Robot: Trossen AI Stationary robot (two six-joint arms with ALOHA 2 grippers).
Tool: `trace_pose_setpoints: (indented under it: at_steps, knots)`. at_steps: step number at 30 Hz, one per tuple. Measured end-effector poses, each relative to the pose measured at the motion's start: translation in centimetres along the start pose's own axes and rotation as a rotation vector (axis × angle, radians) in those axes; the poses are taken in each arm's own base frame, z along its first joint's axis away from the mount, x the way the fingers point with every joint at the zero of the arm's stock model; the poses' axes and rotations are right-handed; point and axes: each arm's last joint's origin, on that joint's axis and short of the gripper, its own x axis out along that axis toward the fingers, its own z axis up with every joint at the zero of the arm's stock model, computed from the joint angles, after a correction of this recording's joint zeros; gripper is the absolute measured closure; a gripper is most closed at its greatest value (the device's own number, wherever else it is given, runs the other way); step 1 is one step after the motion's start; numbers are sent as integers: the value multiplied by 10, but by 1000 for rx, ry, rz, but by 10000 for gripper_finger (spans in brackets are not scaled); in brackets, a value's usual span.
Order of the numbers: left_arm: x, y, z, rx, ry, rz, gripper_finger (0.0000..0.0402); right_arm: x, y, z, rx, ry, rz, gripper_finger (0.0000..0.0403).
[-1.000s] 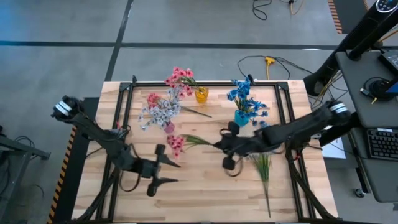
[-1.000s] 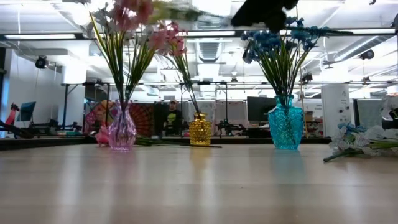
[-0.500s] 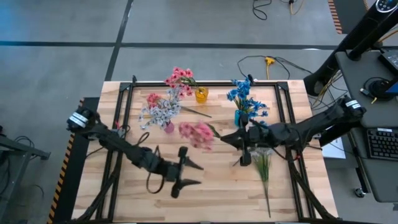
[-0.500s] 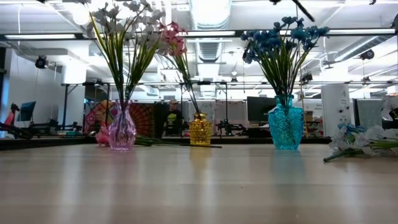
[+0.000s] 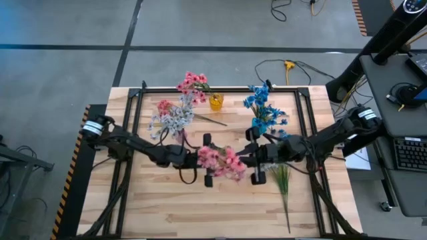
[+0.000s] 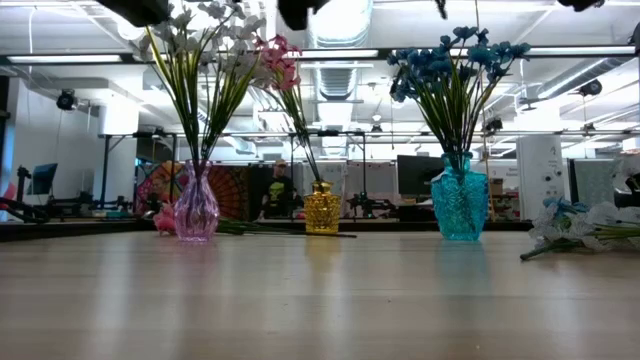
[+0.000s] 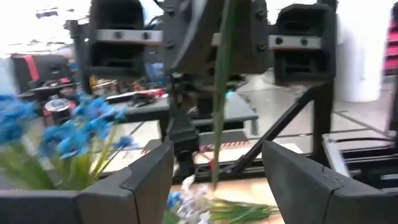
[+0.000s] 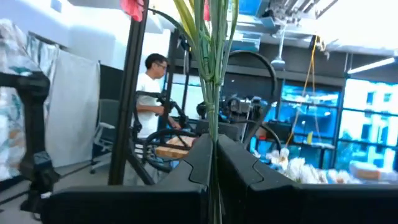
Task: Sort flowers into vase by color
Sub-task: Put the bottom pink flowers into the yellow vase
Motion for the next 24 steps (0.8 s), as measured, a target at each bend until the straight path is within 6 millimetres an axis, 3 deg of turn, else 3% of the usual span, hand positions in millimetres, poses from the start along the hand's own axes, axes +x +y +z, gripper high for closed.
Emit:
trace_pose_setpoints:
  at_steps: [14, 18, 24]
  knots:
    - [6, 5, 8, -22, -51, -56, 179, 30, 6, -5, -95, -92, -21, 390]
    - [6, 7, 9, -5, -66, -33, 230, 32, 8, -8, -94, -154, -23, 390]
    - [8, 7, 11, 8, -64, -27, 349, 32, 9, -13, -123, -173, -28, 390]
